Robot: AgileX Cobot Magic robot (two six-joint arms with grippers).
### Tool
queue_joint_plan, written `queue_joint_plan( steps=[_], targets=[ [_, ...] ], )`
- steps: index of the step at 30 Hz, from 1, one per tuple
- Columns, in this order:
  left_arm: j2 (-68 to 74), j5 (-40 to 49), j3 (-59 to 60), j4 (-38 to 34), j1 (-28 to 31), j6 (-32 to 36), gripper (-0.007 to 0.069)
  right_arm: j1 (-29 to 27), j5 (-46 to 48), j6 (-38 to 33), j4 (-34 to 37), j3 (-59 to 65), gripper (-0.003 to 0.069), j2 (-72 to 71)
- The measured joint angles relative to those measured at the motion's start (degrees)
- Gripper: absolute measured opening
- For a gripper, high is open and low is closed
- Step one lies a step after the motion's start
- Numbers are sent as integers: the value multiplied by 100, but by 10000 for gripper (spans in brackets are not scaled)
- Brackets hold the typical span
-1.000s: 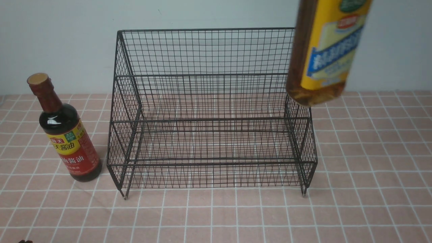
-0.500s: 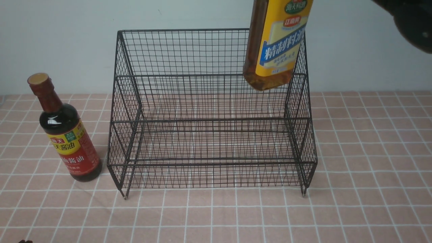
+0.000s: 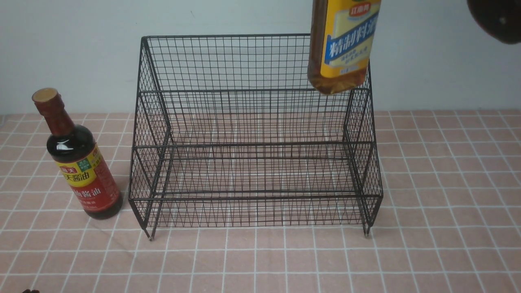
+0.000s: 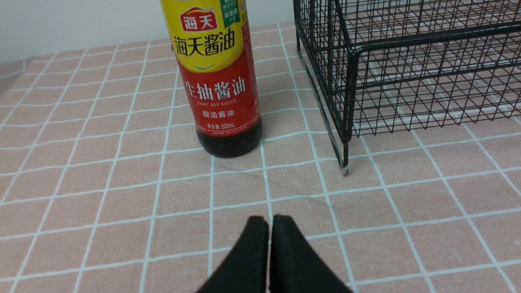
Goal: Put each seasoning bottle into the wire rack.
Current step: Use the right arm to put the condiment bottle back on the shelf
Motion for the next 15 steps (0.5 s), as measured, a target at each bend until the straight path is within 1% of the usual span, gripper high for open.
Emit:
queue_joint_plan(
  steps=[8, 15],
  targets=[
    [0, 0, 0, 0, 0, 0, -7, 0, -89, -80, 110, -255, 309, 435],
    [0, 0, 0, 0, 0, 0, -7, 0, -395, -80, 270, -359, 309, 684]
  ],
)
